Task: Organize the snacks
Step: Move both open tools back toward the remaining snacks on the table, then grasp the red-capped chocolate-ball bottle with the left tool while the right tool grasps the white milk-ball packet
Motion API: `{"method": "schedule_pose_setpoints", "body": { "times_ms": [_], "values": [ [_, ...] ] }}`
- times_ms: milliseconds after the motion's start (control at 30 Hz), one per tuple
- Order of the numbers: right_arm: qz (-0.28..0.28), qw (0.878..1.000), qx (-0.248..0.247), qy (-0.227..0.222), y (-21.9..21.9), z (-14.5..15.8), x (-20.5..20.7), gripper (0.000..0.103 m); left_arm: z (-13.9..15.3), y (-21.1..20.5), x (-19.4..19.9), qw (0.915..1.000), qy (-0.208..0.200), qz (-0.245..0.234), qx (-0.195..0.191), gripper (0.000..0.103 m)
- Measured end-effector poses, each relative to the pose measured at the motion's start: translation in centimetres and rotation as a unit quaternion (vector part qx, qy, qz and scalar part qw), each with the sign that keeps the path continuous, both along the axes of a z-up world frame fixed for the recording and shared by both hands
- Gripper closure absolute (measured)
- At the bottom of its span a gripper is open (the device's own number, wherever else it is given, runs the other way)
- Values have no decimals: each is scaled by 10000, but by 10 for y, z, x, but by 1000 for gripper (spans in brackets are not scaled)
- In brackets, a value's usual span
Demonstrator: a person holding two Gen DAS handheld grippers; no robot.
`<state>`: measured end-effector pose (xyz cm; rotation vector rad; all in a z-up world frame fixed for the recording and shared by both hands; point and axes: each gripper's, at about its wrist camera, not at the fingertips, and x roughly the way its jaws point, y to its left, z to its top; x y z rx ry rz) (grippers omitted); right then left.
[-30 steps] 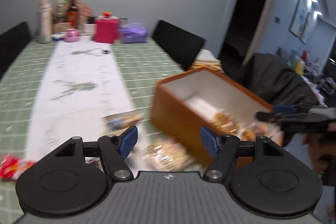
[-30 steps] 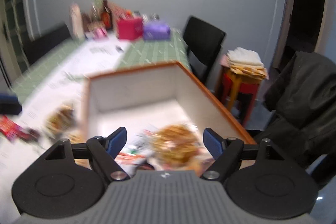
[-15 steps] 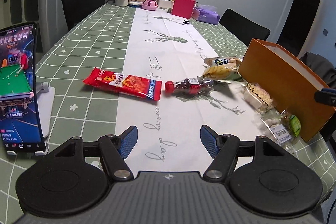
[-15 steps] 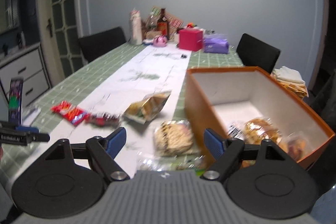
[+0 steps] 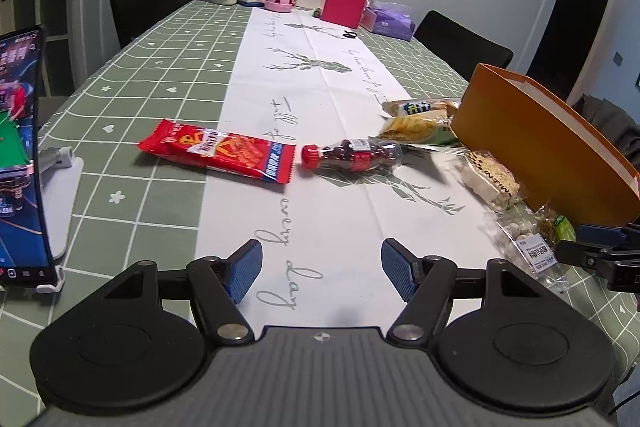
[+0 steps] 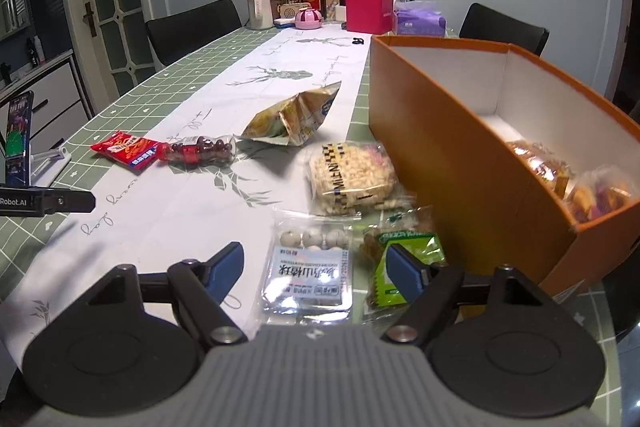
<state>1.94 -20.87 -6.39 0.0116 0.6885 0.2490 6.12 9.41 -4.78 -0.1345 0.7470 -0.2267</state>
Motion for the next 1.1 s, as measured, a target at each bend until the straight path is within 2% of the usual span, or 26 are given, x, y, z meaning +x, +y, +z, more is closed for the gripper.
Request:
{"method": "schedule_pose_setpoints", "body": {
  "times_ms": [267, 433, 533, 667, 800, 1100],
  "values": [
    [-19, 9999, -8, 116, 13, -17, 8, 31, -5, -17, 2, 9998, 62, -195, 49, 23],
    [-133, 9997, -184, 105, 18, -32, 18, 38, 0, -23, 6, 9993, -49, -322, 186, 22],
    [-154, 9997, -102, 137, 16, -38, 20, 43, 5, -27, 14, 9978, -246, -472, 386, 21],
    [-15, 9999, -60, 146, 14, -37, 17, 44, 10, -37, 29, 9904, -563, -907, 883, 20],
    [79, 9999, -55, 140, 14, -38, 13, 44, 11, -47, 51, 9801, -781, -1405, 1168, 20],
    [90, 9999, -57, 129, 13, -38, 12, 44, -2, -68, 110, 9676, -540, -1872, 1604, 20]
  ]
}}
